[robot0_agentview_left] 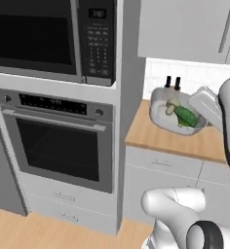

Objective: Take the meat container that has the shrimp and place it on the second highest rack of the freezer. Then take the vegetable container that has the broccoli and mushroom and place it on the highest rack of the freezer.

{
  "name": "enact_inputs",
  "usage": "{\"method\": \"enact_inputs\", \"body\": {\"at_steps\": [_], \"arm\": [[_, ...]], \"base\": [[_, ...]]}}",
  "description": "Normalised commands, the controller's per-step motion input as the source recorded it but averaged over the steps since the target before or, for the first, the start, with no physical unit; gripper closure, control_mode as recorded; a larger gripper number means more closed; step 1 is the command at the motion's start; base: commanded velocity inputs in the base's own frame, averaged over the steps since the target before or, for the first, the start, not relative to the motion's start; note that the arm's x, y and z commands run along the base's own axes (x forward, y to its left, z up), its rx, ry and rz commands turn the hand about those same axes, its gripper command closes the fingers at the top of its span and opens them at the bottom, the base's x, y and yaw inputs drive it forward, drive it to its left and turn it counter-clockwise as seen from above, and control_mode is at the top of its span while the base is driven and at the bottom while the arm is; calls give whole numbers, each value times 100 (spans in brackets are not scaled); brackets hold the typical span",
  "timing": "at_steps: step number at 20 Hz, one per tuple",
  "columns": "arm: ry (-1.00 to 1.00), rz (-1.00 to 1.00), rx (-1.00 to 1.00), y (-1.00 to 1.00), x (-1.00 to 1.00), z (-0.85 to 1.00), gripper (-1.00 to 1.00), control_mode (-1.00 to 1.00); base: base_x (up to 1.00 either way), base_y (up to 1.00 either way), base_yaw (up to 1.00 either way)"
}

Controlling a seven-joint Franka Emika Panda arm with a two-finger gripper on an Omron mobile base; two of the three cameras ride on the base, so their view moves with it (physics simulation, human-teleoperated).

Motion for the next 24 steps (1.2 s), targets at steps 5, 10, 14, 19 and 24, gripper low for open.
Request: {"method": "enact_inputs", "body": {"at_steps": [5,10,14,19,24], "arm": [[0,0,0,0,0,0,100,100],[0,0,0,0,0,0,100,100],[0,0,0,0,0,0,100,100],[0,0,0,0,0,0,100,100],[0,0,0,0,0,0,100,100]], "base": [[-5,39,87],[0,39,100],[0,49,95],[36,39,60],[80,13,13]]}}
